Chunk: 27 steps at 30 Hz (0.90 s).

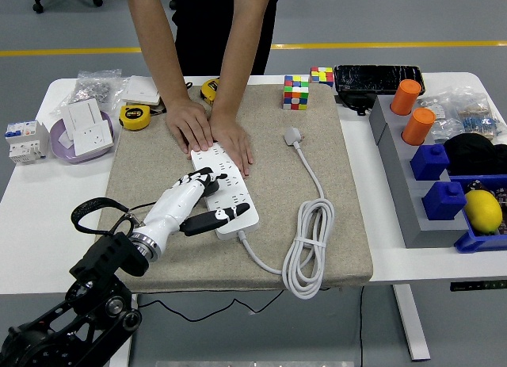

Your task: Pick up the plug,place it near the board,insert it into the board,press the button

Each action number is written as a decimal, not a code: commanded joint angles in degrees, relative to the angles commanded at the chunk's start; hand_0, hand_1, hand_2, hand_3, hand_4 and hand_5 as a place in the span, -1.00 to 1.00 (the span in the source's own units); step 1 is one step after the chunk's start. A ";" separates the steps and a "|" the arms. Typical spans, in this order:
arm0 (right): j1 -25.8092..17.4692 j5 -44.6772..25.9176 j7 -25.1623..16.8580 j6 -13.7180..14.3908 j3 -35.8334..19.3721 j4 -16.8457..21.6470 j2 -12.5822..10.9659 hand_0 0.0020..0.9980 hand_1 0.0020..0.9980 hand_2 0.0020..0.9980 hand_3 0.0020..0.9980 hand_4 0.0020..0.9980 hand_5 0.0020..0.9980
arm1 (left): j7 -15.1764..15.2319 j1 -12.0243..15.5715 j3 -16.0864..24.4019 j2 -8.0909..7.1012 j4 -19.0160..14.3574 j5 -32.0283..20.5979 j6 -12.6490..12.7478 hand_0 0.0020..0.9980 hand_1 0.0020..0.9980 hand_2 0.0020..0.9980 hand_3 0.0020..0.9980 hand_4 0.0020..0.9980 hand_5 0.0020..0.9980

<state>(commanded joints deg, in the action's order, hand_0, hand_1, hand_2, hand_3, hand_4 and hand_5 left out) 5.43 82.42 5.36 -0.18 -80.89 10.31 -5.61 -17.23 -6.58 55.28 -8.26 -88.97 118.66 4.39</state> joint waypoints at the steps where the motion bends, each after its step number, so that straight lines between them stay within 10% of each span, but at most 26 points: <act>1: -0.01 0.02 0.01 0.00 -0.01 0.00 0.00 0.75 0.45 0.44 0.42 1.00 0.34 | 0.09 -0.02 0.05 -0.03 -0.10 0.43 0.13 1.00 0.91 0.84 0.81 1.00 1.00; 13: 0.08 -0.15 -0.01 0.06 0.00 0.00 0.02 0.75 0.45 0.44 0.42 1.00 0.34 | 0.50 -0.43 0.69 0.04 -1.55 4.56 1.37 1.00 0.90 0.81 0.79 1.00 1.00; 27: 0.07 -0.08 -0.07 0.05 -0.29 0.00 0.11 0.75 0.45 0.43 0.42 1.00 0.34 | -8.69 0.07 2.56 0.15 -0.35 10.27 -4.24 1.00 1.00 0.90 0.79 1.00 1.00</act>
<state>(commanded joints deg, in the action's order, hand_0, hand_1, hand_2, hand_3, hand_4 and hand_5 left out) 5.50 82.33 5.30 -0.13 -81.18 10.31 -5.50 -25.93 -6.50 57.84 -8.11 -89.32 128.93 0.15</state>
